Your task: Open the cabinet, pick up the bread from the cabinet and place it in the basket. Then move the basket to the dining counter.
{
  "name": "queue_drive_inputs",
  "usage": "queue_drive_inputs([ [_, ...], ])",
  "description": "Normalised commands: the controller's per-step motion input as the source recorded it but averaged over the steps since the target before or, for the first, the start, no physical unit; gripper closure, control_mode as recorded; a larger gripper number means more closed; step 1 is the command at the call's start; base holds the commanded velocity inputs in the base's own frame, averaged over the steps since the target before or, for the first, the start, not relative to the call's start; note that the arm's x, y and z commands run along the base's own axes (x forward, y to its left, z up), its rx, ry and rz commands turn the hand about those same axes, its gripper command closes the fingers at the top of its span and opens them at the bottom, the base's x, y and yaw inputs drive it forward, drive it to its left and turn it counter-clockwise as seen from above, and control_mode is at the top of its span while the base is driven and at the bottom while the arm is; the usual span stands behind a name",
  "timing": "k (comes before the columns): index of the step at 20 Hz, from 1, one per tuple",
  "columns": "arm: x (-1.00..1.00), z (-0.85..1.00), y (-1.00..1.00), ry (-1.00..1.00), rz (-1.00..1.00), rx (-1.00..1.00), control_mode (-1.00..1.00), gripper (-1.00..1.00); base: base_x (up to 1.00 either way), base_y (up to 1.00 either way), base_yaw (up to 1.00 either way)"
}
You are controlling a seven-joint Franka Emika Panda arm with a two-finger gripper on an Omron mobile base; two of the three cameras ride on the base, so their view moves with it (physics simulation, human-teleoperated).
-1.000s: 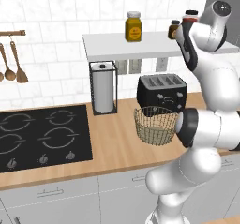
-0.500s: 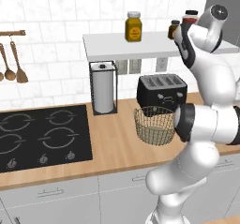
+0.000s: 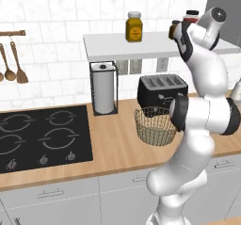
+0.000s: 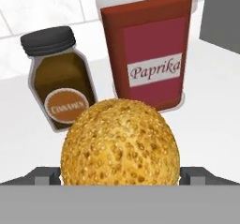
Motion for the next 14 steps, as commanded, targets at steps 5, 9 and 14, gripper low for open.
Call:
queue_drive_inputs([
  [5,0.2,-0.06,-0.04,0.0,0.03,0.02,-1.0,1.0,0.0,0.0,0.0],
  [9,-0.11,-0.01,0.0,-0.03,0.03,0.0,-1.0,1.0,0.0,0.0,0.0],
  [14,-0.84,0.0,0.14,-0.33,0.05,0.0,-1.0,1.0,0.0,0.0,0.0],
])
